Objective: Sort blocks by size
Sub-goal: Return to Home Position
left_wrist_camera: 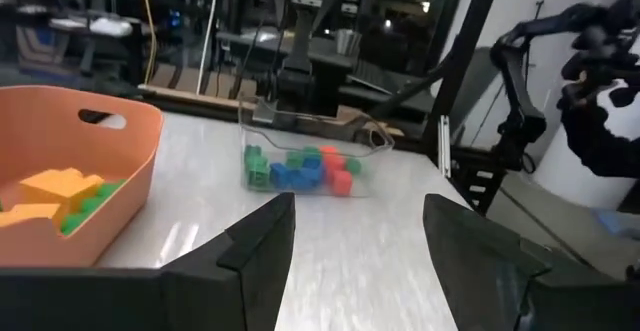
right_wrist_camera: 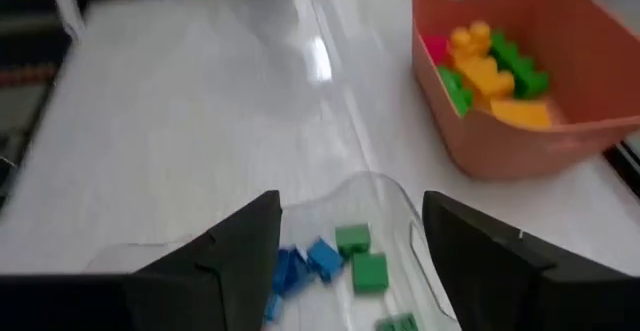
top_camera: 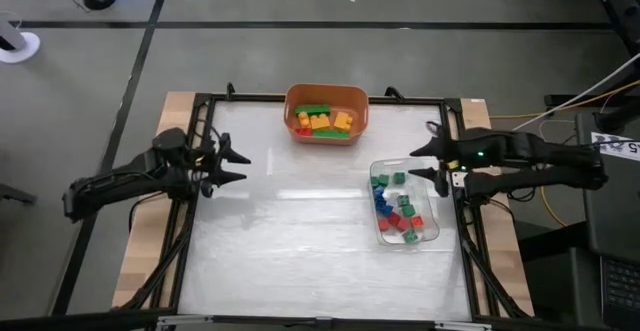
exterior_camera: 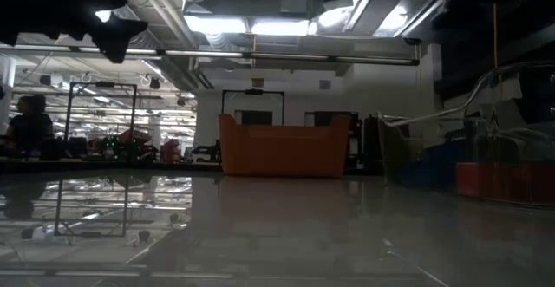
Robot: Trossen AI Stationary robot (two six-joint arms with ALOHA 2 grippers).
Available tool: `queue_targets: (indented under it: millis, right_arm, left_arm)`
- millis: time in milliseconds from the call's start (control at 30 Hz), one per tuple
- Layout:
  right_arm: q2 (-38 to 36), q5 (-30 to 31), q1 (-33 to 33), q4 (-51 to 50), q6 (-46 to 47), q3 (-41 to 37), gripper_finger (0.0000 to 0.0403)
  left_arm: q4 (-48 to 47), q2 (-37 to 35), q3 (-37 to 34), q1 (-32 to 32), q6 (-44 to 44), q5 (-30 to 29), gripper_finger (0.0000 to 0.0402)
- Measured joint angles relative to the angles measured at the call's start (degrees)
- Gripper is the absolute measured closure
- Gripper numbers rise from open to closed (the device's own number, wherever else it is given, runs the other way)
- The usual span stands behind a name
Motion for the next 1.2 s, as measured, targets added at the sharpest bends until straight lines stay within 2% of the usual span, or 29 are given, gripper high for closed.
queue_targets:
  millis: [300,500,633,733,1000,1200]
  right_arm:
    - [-15.33,-0.2,0.0,11.53,3.78,-15.08,0.0159]
    - [-22.2,-1.24,0.02,19.77,5.45,-23.96,0.0159]
    - [-24.21,-1.67,0.04,23.68,5.51,-27.83,0.0159]
    - [-24.44,-1.69,0.05,25.41,5.49,-29.78,0.0159]
    - [-24.46,-1.67,0.04,26.33,3.12,-32.05,0.0159]
    - [-24.47,-1.76,0.04,37.17,-1.7,-36.18,0.0159]
  left_arm:
    - [-0.23,-11.13,-7.87,0.0,-0.64,-1.96,0.0194]
    - [3.97,-10.9,-11.44,0.01,-0.13,-3.24,0.0194]
    - [9.68,-10.96,-13.35,0.0,3.99,-3.29,0.0194]
    - [10.49,-10.61,-13.67,0.0,6.37,-3.33,0.0194]
    - [10.43,-9.74,-13.67,0.0,4.78,-3.43,0.0194]
    - [10.41,-9.74,-13.66,0.0,4.55,-3.41,0.0194]
